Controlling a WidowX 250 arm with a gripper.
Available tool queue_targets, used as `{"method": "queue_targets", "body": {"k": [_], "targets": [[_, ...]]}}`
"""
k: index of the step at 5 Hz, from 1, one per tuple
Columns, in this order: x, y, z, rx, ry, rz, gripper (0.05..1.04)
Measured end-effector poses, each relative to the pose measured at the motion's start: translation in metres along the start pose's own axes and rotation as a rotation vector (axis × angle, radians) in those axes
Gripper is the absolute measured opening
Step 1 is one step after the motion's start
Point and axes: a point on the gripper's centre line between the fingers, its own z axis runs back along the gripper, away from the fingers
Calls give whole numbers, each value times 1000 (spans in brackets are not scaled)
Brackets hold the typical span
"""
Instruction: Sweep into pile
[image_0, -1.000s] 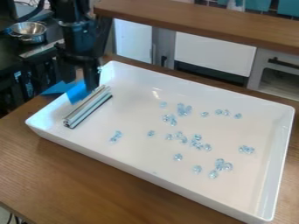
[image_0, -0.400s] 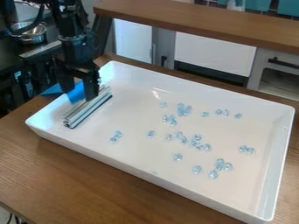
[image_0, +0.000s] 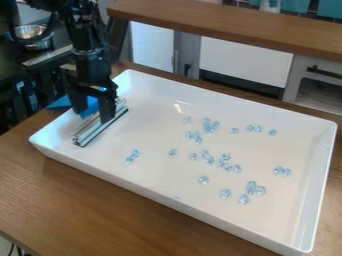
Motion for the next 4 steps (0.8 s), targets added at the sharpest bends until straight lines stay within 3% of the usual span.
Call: {"method": "queue_targets", "body": {"k": [1,3,4], "targets": [[1,-6,-6,19,-3,-5,948],[-7,-14,-22,55,-8,-2,408],[-13,-23,-22,54,-5,-35,384]]}}
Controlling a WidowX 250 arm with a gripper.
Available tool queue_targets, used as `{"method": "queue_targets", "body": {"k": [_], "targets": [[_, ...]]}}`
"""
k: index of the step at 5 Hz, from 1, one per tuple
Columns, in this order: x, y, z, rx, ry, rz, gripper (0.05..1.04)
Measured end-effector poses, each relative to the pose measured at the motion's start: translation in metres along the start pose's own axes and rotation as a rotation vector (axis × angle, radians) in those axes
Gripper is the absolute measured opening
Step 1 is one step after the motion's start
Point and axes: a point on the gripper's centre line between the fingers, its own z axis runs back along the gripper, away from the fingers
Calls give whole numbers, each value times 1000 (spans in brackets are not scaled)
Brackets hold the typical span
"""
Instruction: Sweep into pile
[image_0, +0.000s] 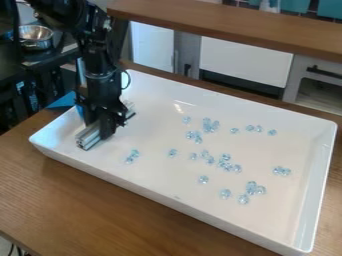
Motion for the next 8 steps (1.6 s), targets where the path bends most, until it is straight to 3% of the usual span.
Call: {"method": "queue_targets", "body": {"k": [2,5,8], "targets": [[-9,-29,2,13,20,-12,383],[-3,-95,7,39,9,13,384],[20,-174,23,-14,103,66,383]]}}
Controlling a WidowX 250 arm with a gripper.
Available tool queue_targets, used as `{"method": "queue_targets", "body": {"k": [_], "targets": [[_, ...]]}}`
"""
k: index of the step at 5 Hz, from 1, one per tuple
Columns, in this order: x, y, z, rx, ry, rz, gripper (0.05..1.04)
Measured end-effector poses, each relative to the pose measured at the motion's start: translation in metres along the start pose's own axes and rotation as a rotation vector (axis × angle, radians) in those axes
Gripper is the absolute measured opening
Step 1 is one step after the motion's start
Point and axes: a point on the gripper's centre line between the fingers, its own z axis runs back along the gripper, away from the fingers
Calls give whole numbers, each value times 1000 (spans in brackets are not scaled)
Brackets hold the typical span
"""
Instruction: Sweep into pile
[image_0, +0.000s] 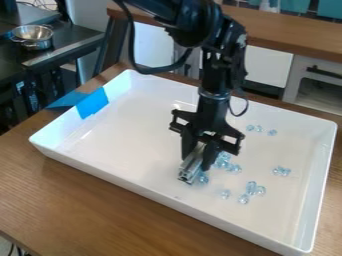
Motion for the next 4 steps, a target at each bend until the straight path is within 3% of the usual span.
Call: {"method": "queue_targets", "body": {"k": [1,3,4], "targets": [[0,-27,0,0,14,6,383],[-4,-56,-3,23,-52,-28,383],[-7,-42,3,-39,27,-40,384]]}}
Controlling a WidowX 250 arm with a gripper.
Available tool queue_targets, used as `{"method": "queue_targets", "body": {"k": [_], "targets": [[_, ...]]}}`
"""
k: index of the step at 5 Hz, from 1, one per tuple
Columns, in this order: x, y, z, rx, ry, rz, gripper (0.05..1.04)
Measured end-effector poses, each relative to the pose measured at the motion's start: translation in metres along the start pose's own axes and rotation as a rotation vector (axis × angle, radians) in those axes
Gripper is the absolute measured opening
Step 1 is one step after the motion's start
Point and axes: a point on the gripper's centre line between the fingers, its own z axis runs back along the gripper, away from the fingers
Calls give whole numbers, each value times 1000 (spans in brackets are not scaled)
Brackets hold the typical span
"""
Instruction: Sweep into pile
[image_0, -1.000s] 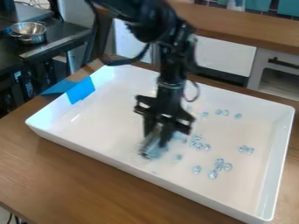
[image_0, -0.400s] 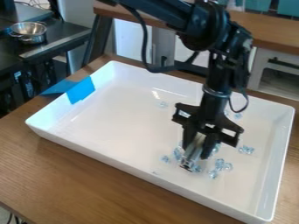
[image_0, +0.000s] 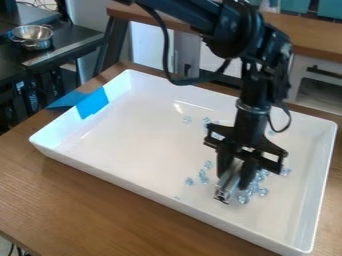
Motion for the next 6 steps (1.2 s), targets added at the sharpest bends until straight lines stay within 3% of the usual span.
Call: {"method": "queue_targets", "body": {"k": [1,2,3,4,5,6], "targets": [[11,41,51,-138,-8,28,383],[18,104,113,-259,-41,36,383],[23,140,121,-225,-53,4,383],[29,165,85,-58,-82,-56,384],[33,176,63,36,-115,-65,384],[40,177,36,79,-107,-62,383]]}}
